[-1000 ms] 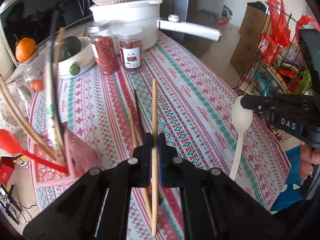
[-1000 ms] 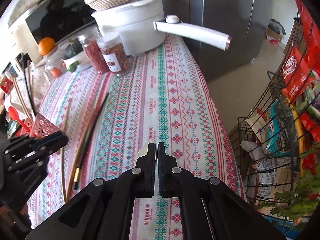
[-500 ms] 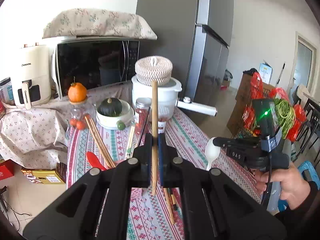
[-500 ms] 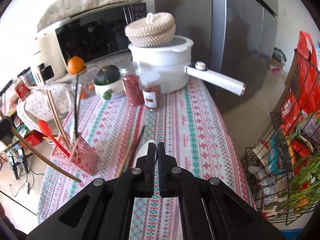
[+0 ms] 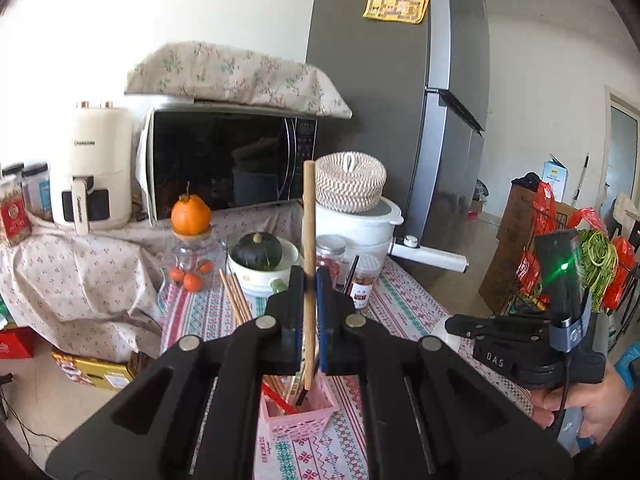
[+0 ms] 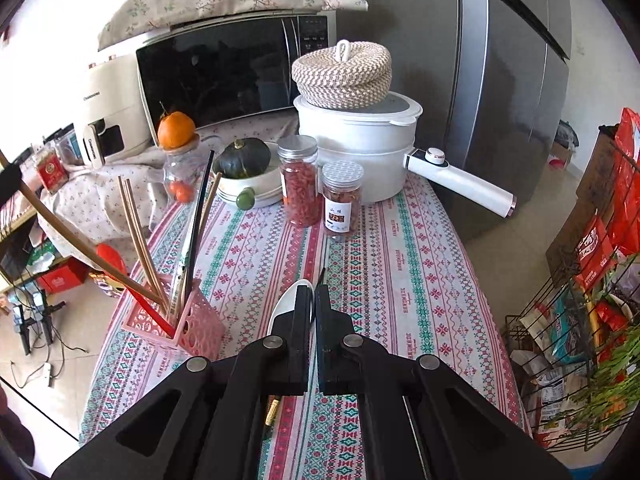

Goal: Organize utensils
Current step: 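Carry the chopstick with the left tool into the holder while the right tool carries the white spoon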

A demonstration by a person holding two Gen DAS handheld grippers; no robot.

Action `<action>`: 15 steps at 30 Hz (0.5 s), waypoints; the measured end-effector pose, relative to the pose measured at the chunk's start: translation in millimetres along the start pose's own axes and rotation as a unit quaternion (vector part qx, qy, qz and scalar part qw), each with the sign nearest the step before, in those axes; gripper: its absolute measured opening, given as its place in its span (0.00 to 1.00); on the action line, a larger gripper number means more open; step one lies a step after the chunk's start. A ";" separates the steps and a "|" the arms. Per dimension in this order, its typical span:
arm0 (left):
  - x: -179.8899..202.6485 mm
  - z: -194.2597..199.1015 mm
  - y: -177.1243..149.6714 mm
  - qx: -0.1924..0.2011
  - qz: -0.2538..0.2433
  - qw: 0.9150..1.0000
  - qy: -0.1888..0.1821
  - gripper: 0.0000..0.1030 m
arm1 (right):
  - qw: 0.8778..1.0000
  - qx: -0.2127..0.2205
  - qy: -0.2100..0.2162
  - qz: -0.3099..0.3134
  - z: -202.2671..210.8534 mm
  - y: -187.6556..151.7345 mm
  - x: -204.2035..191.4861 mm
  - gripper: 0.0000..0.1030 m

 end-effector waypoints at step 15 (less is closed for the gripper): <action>-20.5 -17.0 -33.2 -0.099 0.032 0.994 0.027 0.66 | 0.992 0.124 0.000 0.007 29.3 22.3 -23.1 0.02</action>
Point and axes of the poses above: each gripper's, at about its wrist camera, not at the fingertips, and z roughly against the way its jaws point, x to its right, y to its top, the point moved 4 cm from there along -z, roughly the way its jaws point, and after that the axes turned 2 degrees about -y, right-handed, at the moved point
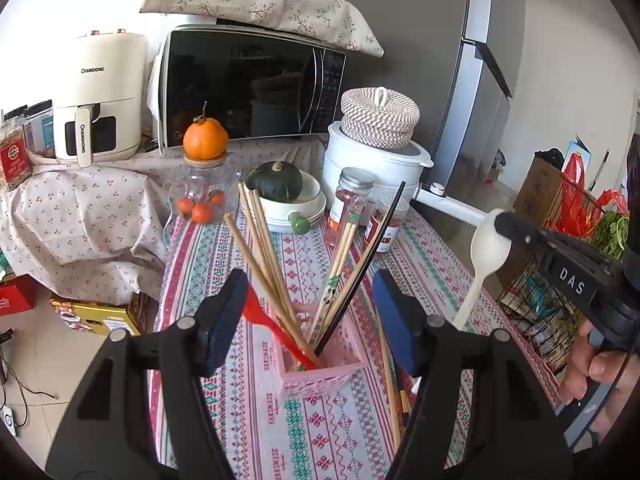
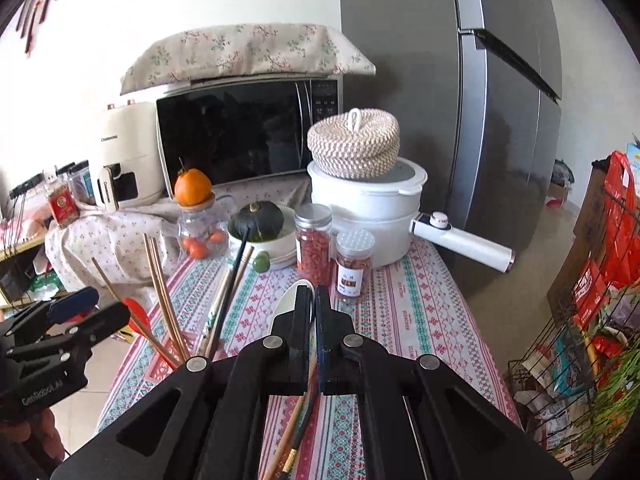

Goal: Organize utensils
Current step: 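Carry the chopstick with the left tool into the holder while the right tool carries the white spoon, then lower the white spoon into the pink holder and open the right tool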

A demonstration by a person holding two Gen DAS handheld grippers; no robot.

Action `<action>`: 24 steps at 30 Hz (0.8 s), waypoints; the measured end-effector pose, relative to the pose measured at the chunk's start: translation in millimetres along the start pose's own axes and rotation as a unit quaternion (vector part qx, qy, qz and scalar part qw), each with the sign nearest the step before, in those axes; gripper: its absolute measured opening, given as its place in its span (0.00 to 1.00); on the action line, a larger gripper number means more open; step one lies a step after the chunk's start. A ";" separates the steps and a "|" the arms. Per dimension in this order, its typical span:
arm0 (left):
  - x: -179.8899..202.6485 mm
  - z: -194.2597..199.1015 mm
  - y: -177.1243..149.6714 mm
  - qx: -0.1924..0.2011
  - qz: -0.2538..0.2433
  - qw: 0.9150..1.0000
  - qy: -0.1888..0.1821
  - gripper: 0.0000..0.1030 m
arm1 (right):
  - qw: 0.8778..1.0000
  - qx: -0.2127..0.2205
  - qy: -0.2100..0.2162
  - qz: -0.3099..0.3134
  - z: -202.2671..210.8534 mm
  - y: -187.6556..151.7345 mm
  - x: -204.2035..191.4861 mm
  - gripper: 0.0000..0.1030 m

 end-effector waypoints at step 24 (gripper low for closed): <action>-42.2 -8.1 -42.5 -0.123 -0.007 0.990 0.065 0.78 | 0.987 0.095 -0.012 0.131 -38.5 -2.7 -94.8 0.04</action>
Point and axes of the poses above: each gripper's, at about its wrist camera, not at the fingertips, and z roughly against the way its jaws point, x to its right, y to its top, the point moved 4 cm from there along -z, roughly the way its jaws point, and after that the axes turned 2 degrees about -y, right-handed, at the moved point
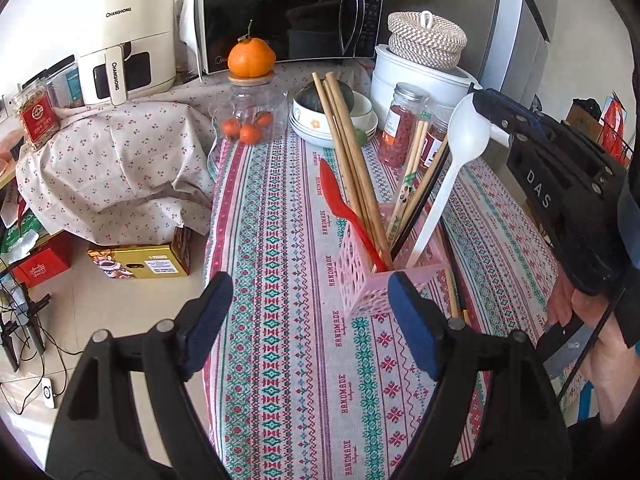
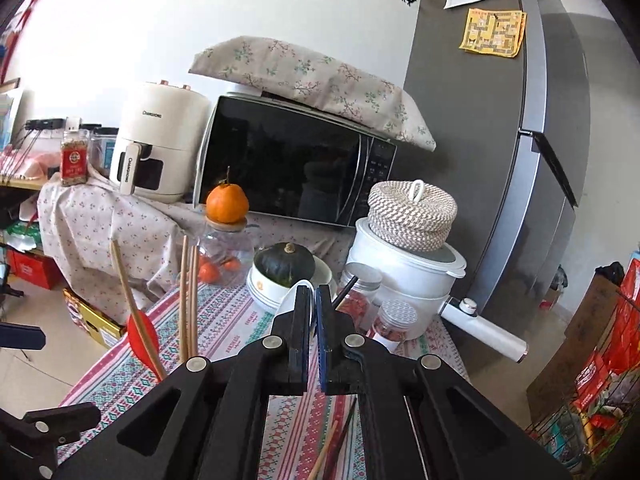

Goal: Organize utensils
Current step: 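Lower the white spoon into the pink holder and open the right tool, then lower the right tool onto the black chopstick and grasp it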

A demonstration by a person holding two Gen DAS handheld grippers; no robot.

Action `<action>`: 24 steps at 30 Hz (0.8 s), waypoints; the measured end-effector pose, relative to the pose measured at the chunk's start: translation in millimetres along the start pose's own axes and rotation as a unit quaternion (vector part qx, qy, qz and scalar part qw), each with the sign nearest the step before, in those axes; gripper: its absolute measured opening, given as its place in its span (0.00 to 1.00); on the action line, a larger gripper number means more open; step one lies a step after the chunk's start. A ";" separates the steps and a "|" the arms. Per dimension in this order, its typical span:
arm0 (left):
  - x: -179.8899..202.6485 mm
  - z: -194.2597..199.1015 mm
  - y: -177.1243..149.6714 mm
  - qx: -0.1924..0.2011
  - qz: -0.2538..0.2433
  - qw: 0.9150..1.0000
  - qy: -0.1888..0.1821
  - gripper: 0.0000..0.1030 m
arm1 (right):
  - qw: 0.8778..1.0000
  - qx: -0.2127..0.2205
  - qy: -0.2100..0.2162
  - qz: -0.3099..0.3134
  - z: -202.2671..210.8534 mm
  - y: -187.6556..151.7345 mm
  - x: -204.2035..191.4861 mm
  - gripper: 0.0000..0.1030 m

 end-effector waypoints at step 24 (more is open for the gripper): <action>22.8 -23.6 -21.9 -0.072 -0.009 0.997 -0.024 0.99 | 0.977 -0.180 0.062 -0.097 5.5 -66.5 82.1 0.71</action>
Point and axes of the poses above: each gripper's, at about its wrist camera, not at the fingertips, and z roughly against the way its jaws point, x to its right, y to its top, the point moved 4 cm from there along -z, roughly the way its jaws point, and after that the axes turned 2 degrees about -y, right-handed, at the moved point
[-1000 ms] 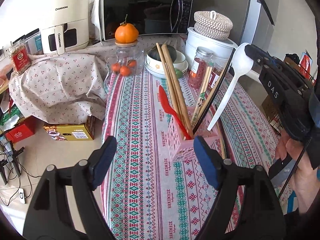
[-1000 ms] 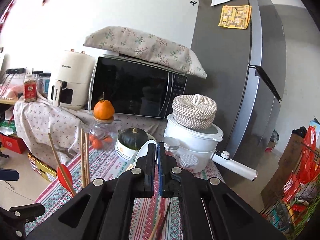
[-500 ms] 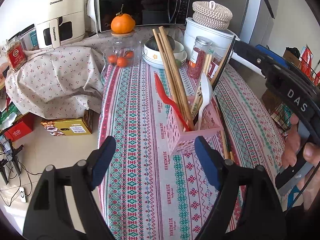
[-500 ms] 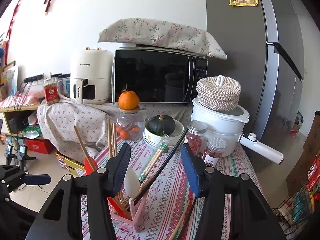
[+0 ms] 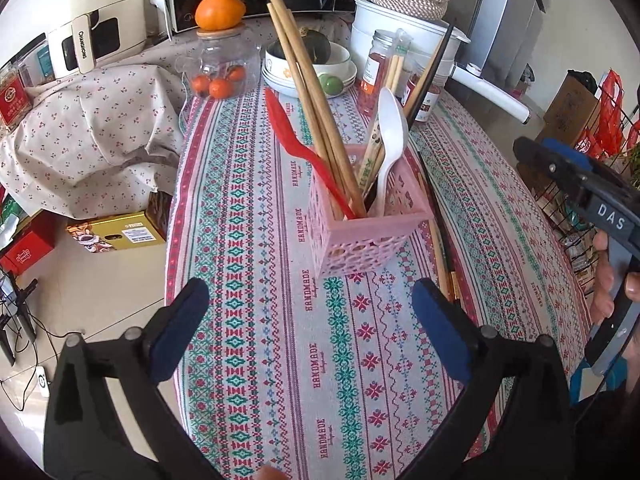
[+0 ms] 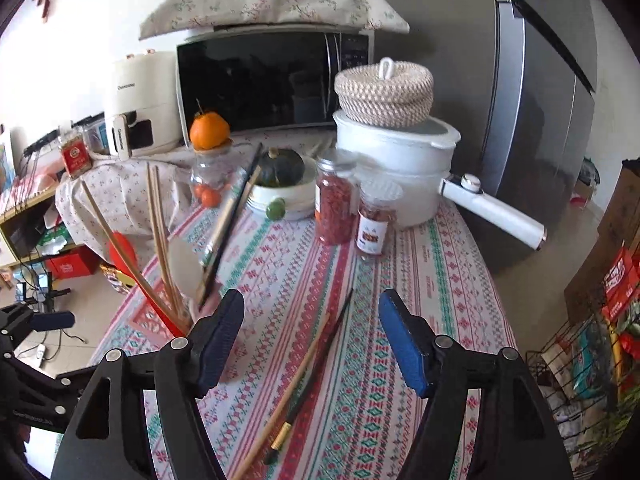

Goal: Organize utensils
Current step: 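Lower the right tool onto the black chopstick and grasp it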

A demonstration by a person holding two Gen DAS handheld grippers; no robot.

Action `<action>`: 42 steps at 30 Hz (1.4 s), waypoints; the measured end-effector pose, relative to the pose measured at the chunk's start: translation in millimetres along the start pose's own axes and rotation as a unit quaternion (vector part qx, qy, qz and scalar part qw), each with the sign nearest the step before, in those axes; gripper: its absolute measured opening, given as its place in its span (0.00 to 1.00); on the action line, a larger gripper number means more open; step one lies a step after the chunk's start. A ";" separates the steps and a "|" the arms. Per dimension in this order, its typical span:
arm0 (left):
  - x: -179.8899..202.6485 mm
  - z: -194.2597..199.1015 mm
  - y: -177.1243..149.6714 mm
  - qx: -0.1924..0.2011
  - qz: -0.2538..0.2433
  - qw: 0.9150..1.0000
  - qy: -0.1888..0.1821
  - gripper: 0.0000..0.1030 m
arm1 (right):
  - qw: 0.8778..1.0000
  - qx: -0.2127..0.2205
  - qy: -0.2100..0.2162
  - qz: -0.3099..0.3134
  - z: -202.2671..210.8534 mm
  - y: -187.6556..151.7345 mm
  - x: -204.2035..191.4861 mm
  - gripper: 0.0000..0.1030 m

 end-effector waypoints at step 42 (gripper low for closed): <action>68.3 -13.2 -25.2 -0.004 -0.108 0.994 0.018 1.00 | 0.957 -0.266 -0.053 -0.106 -150.8 -61.6 53.6 0.09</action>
Point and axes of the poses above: each gripper's, at about its wrist camera, not at the fingertips, and z roughly against the way its jaws point, x to its right, y to its top, the point moved 4 cm from there along -z, roughly the way its jaws point, and after that the axes turned 2 degrees about -y, right-handed, at the moved point
